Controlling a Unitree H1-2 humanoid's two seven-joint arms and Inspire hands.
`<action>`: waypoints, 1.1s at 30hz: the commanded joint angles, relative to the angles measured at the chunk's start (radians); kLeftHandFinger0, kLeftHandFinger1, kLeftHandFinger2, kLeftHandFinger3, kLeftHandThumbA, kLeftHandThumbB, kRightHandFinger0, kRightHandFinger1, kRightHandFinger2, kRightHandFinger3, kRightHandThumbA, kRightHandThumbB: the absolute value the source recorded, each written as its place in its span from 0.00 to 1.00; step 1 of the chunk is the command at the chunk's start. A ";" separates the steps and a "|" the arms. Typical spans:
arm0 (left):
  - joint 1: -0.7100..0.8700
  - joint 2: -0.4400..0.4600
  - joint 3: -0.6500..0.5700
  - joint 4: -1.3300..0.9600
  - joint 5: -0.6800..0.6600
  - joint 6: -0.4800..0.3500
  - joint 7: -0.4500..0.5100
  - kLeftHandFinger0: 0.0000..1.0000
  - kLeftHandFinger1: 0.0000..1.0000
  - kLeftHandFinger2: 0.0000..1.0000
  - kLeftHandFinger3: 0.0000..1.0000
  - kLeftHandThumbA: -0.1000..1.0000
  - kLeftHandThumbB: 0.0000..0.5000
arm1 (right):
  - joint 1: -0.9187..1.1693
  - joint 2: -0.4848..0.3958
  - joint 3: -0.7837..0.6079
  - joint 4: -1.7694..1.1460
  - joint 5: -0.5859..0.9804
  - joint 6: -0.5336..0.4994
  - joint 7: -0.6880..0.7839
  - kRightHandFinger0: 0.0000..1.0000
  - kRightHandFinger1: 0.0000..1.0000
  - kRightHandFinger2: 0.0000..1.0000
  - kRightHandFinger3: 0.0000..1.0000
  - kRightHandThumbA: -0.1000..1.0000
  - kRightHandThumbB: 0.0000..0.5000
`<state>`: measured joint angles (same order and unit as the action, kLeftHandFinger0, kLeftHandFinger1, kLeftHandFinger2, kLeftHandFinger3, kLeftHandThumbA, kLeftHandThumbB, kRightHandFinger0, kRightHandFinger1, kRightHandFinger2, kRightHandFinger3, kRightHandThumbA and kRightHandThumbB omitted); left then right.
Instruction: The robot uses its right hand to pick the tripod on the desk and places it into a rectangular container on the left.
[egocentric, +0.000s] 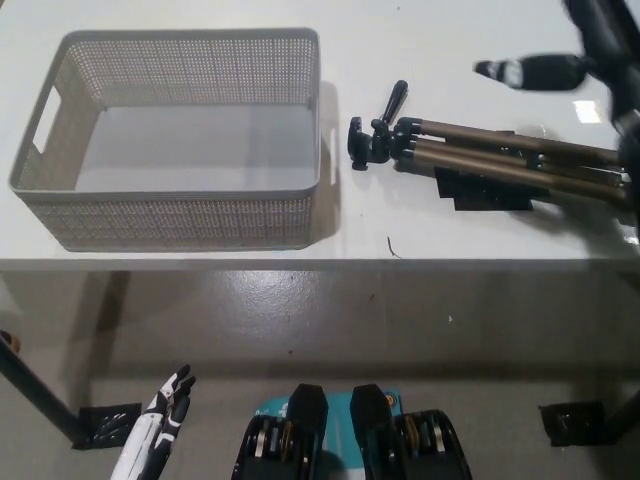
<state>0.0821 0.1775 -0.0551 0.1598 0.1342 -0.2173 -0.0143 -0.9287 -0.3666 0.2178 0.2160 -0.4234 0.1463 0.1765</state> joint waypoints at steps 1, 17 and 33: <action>0.016 0.033 0.002 -0.009 0.006 -0.100 -0.011 1.00 1.00 1.00 1.00 1.00 0.39 | -0.309 0.011 0.157 0.339 -0.144 0.214 0.211 1.00 1.00 1.00 1.00 1.00 1.00; 0.037 0.029 0.008 0.006 -0.012 -0.123 -0.012 1.00 1.00 1.00 1.00 1.00 0.38 | -0.473 0.191 0.288 1.085 -0.086 0.068 0.313 1.00 1.00 1.00 1.00 1.00 0.96; 0.031 0.025 0.015 0.035 -0.026 -0.152 -0.016 1.00 1.00 1.00 1.00 1.00 0.29 | -0.371 0.214 0.348 1.231 -0.115 0.040 0.351 1.00 1.00 1.00 1.00 1.00 0.97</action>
<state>0.1149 0.1958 -0.0511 0.2004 0.1258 -0.3129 -0.0272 -1.3191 -0.1691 0.5163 1.4083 -0.4835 0.1503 0.4588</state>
